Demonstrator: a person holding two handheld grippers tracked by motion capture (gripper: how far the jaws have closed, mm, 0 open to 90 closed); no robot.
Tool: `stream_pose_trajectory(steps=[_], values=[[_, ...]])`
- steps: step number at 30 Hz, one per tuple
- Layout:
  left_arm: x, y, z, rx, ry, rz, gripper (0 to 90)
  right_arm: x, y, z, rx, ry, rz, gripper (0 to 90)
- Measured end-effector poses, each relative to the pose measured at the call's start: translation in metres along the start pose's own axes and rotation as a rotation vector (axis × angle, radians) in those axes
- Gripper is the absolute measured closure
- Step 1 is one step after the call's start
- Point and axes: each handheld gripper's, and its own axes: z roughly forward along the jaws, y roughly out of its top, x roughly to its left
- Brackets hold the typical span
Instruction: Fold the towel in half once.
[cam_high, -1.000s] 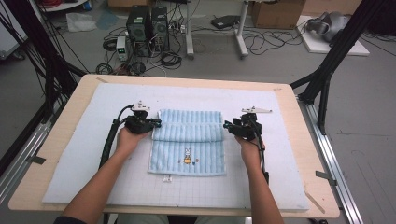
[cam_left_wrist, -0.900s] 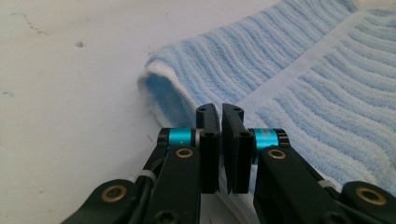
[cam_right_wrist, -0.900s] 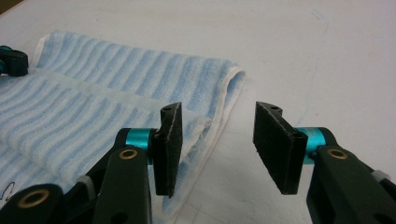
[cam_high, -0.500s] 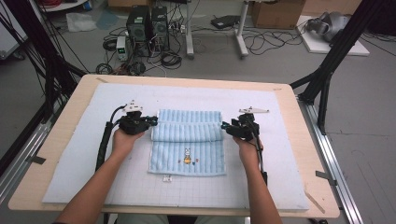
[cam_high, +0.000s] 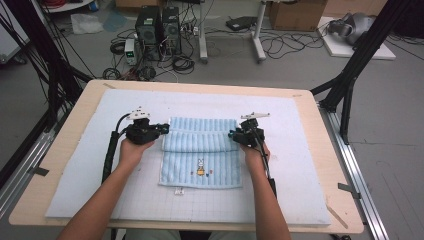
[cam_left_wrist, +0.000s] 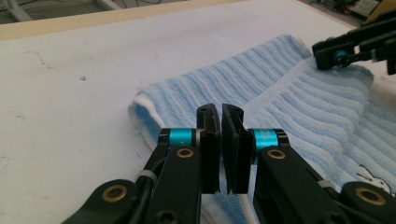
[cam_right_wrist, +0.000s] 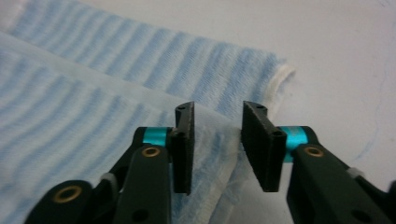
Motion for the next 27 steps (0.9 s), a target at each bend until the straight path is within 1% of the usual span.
stream_pose_trajectory(steps=[2,3,4,5,8,10,11,12,14,15,17,18,19,21,22,23,24,26,27], values=[[0.002,-0.004,-0.002,0.002,-0.002,-0.009,85.5,-0.002,-0.002,0.003,0.016,0.005,0.005,79.4],[0.002,-0.005,-0.002,-0.001,-0.004,-0.017,85.7,-0.003,-0.002,0.002,0.019,0.011,0.005,82.5],[0.003,-0.007,-0.003,0.0,-0.008,-0.022,85.7,-0.004,-0.003,0.0,0.017,0.019,0.016,84.1],[0.003,-0.008,-0.004,-0.004,-0.011,-0.032,85.7,-0.004,-0.003,-0.001,0.014,0.027,0.019,84.8],[0.002,-0.01,-0.007,-0.01,-0.019,-0.041,85.7,-0.004,-0.003,-0.008,-0.002,0.032,0.005,87.5],[0.001,-0.01,-0.01,-0.012,-0.028,-0.038,85.7,-0.002,-0.005,-0.012,-0.014,0.038,-0.004,87.7],[0.0,-0.011,-0.012,-0.025,-0.031,-0.039,85.8,-0.001,-0.006,-0.015,-0.018,0.044,-0.012,87.8],[-0.002,-0.011,-0.014,-0.026,-0.035,-0.037,85.7,0.0,-0.007,-0.018,-0.021,0.05,-0.022,89.4],[-0.004,-0.012,-0.016,-0.021,-0.037,-0.025,85.7,0.001,-0.009,-0.023,-0.022,0.06,-0.039,89.5],[-0.006,-0.013,-0.017,-0.023,-0.039,-0.023,85.8,0.002,-0.009,-0.025,-0.021,0.057,-0.044,89.5],[-0.007,-0.014,-0.02,-0.03,-0.041,-0.022,85.7,0.004,-0.008,-0.03,-0.036,0.058,-0.048,89.5],[-0.008,-0.014,-0.02,-0.031,-0.04,-0.021,85.7,0.005,-0.007,-0.032,-0.05,0.054,-0.056,88.1],[-0.008,-0.014,-0.02,-0.03,-0.04,-0.022,85.7,0.006,-0.006,-0.033,-0.06,0.044,-0.061,78.4],[-0.007,-0.015,-0.019,-0.029,-0.037,-0.028,85.7,0.006,-0.003,-0.03,-0.068,0.033,-0.057,67.4],[-0.006,-0.015,-0.019,-0.028,-0.035,-0.029,85.7,0.005,-0.002,-0.026,-0.064,0.025,-0.052,62.1],[-0.006,-0.015,-0.018,-0.026,-0.037,-0.032,85.7,0.005,0.0,-0.022,-0.064,0.021,-0.036,57.3],[-0.007,-0.015,-0.018,-0.028,-0.037,-0.032,85.7,0.005,0.001,-0.017,-0.07,0.028,-0.014,55.4],[-0.007,-0.015,-0.017,-0.026,-0.037,-0.031,85.7,0.007,0.004,-0.008,-0.056,0.028,-0.013,54.0],[-0.007,-0.015,-0.017,-0.028,-0.037,-0.032,85.7,0.008,0.006,-0.001,-0.04,0.021,-0.027,54.4]])
